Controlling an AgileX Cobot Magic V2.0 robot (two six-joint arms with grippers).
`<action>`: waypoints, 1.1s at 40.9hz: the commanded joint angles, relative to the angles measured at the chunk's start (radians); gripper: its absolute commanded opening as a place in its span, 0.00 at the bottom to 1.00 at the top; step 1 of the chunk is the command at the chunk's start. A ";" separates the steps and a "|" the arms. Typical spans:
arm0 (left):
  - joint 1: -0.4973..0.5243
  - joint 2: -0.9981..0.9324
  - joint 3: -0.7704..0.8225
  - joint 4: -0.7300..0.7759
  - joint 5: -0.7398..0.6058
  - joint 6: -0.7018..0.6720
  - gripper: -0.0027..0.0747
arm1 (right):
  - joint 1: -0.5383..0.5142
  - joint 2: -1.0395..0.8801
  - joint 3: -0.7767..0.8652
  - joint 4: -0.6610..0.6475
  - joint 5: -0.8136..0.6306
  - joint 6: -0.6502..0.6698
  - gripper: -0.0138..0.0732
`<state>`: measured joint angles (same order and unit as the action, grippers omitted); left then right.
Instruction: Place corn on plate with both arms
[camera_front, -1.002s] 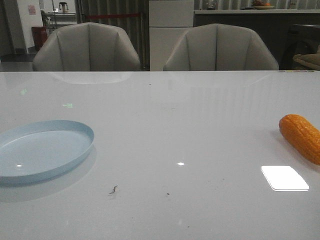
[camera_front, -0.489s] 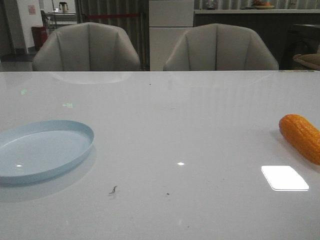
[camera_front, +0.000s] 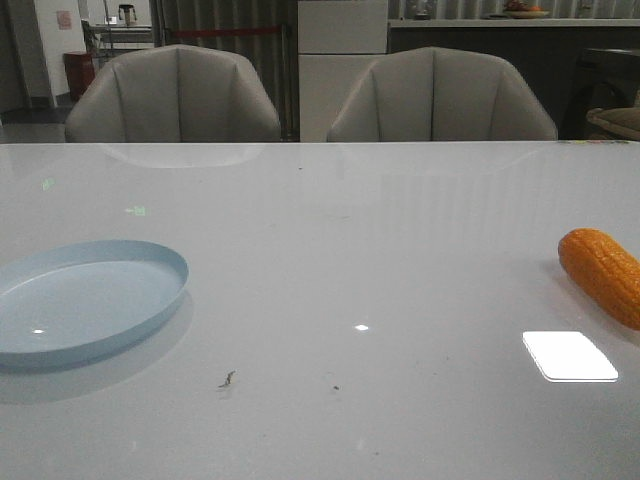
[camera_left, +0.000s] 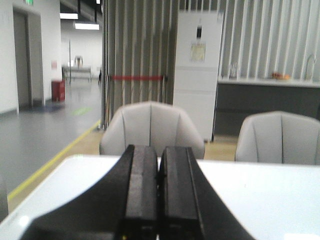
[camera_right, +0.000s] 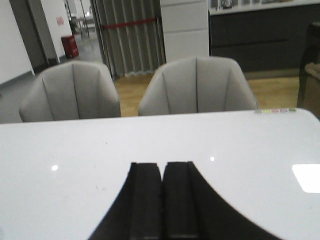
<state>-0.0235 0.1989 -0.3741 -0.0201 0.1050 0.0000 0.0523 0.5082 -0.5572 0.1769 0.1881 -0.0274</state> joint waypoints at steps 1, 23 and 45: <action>-0.002 0.105 -0.073 0.001 -0.084 0.000 0.16 | -0.003 0.067 -0.036 0.003 -0.076 0.000 0.22; -0.002 0.520 -0.159 -0.106 -0.070 0.000 0.16 | -0.003 0.243 -0.036 0.003 -0.018 0.000 0.22; -0.002 0.537 -0.146 -0.019 0.014 0.000 0.64 | -0.003 0.243 -0.035 0.003 0.146 0.000 0.62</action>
<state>-0.0235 0.7362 -0.4947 -0.0454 0.1923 0.0000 0.0523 0.7495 -0.5572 0.1769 0.3800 -0.0258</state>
